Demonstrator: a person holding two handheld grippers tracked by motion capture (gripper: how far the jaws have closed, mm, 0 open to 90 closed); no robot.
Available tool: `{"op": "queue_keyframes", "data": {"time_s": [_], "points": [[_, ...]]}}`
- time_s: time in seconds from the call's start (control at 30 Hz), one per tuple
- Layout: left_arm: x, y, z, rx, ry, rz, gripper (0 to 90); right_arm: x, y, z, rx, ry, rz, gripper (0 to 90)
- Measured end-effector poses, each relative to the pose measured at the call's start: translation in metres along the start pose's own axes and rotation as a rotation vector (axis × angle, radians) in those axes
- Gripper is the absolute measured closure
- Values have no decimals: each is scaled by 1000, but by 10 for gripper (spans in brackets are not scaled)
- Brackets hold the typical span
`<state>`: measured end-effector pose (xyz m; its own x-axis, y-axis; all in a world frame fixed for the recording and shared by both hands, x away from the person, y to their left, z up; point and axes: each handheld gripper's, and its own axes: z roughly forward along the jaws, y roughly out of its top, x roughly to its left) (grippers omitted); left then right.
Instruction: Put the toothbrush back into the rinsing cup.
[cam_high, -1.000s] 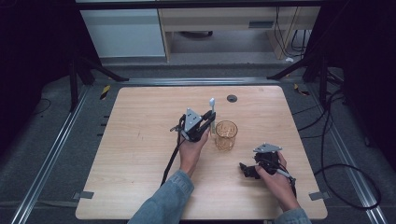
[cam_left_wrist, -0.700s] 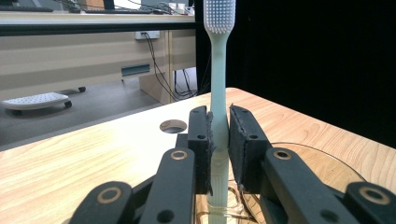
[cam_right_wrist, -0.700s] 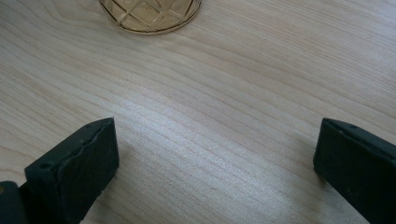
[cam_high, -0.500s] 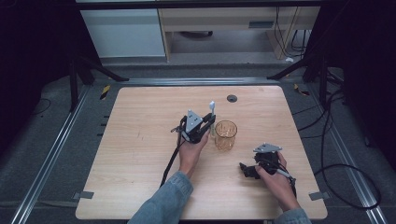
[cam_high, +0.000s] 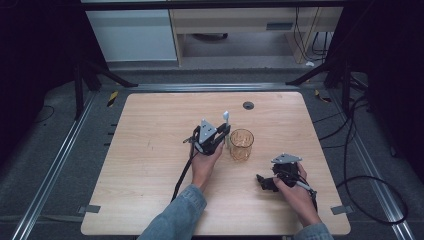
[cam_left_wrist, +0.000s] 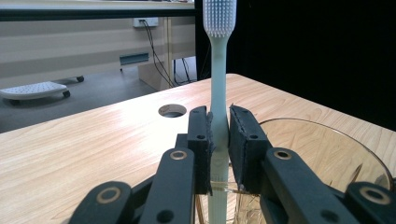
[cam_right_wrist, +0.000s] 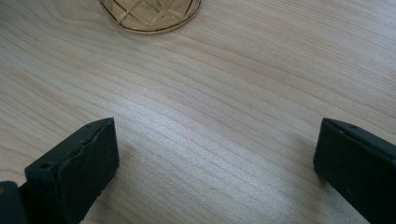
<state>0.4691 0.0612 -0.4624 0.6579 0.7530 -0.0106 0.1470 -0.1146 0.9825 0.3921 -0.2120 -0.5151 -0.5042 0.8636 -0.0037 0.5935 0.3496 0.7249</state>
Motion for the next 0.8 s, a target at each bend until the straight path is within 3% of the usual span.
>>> {"op": "queue_keyframes", "data": {"time_s": [0.8], "points": [[2, -5, 0, 24, 0, -9, 759, 0, 0, 0, 1, 0, 1, 4]]}}
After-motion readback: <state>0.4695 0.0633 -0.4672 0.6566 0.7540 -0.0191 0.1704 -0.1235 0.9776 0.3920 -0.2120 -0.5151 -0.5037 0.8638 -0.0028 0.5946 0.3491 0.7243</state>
